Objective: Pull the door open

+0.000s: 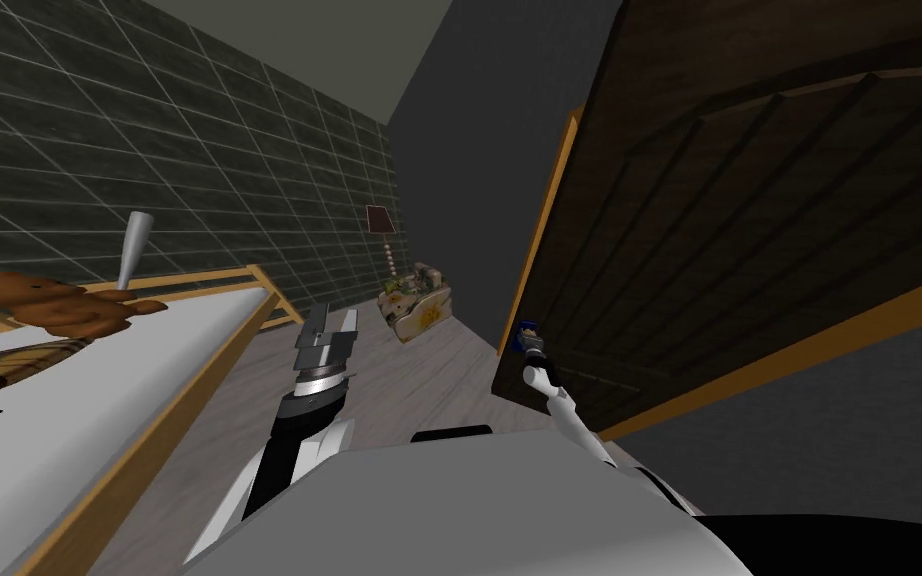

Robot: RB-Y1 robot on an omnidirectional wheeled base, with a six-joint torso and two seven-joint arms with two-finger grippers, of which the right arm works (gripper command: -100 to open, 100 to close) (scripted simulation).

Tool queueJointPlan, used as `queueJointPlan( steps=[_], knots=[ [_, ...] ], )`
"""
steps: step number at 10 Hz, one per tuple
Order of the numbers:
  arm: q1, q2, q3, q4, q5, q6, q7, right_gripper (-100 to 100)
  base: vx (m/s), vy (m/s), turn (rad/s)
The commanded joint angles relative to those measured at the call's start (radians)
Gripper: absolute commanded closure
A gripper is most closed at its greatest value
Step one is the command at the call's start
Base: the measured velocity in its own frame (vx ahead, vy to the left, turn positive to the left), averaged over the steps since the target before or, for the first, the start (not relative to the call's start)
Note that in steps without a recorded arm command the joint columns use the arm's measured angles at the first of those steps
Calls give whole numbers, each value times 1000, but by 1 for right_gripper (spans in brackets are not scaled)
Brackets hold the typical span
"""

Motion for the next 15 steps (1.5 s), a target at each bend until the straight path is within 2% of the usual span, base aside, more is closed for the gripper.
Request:
queueJointPlan(
  steps=[1,4,5,7,15],
  knots=[
    [2,-12,23,-8,3,-2,-19,100,-253,-38,138],
    [11,-28,54,-21,7,-1,-44,100,-259,-38,114],
    [13,-26,46,-19,6,1,-39,100,-101,-25,38],
    [24,-36,70,-29,7,2,-55,100,-158,-28,93],
    [56,-91,153,-75,12,-7,-120,100,-209,-51,111]
  ],
)
